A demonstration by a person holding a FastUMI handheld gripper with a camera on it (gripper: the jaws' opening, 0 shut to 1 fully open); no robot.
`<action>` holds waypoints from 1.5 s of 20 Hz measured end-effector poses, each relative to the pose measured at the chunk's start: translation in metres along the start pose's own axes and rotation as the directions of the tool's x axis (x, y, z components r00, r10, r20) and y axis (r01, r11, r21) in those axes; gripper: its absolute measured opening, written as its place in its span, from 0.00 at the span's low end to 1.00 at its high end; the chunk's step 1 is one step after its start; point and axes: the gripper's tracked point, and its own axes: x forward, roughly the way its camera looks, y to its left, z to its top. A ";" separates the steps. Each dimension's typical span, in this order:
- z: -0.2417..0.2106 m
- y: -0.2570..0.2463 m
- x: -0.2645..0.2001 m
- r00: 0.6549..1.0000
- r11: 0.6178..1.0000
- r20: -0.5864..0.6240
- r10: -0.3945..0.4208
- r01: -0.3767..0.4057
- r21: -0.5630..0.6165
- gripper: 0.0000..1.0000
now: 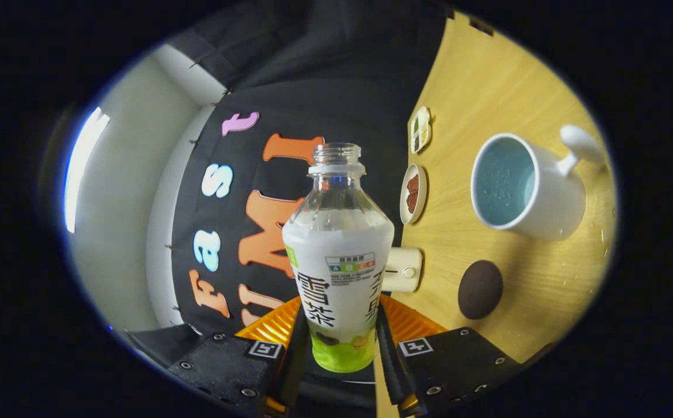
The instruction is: Take the bottle from table, then pour the juice into the cup, finally place the bottle on the coaster
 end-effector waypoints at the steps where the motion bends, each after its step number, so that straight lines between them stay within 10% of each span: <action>1: 0.001 -0.005 -0.001 1.000 0.998 -0.007 -0.008 0.007 -0.066 0.58; 8: 0.004 -0.017 0.010 0.997 0.900 -0.008 -0.073 0.063 -0.430 0.58; 14: -0.003 -0.010 0.023 0.999 0.619 0.014 -0.052 0.043 -0.785 0.59; 24: -0.010 -0.045 0.052 0.978 0.149 0.064 -0.201 0.095 -0.984 0.59; 30: -0.021 -0.065 0.069 0.966 0.158 0.041 -0.254 0.084 -0.984 0.59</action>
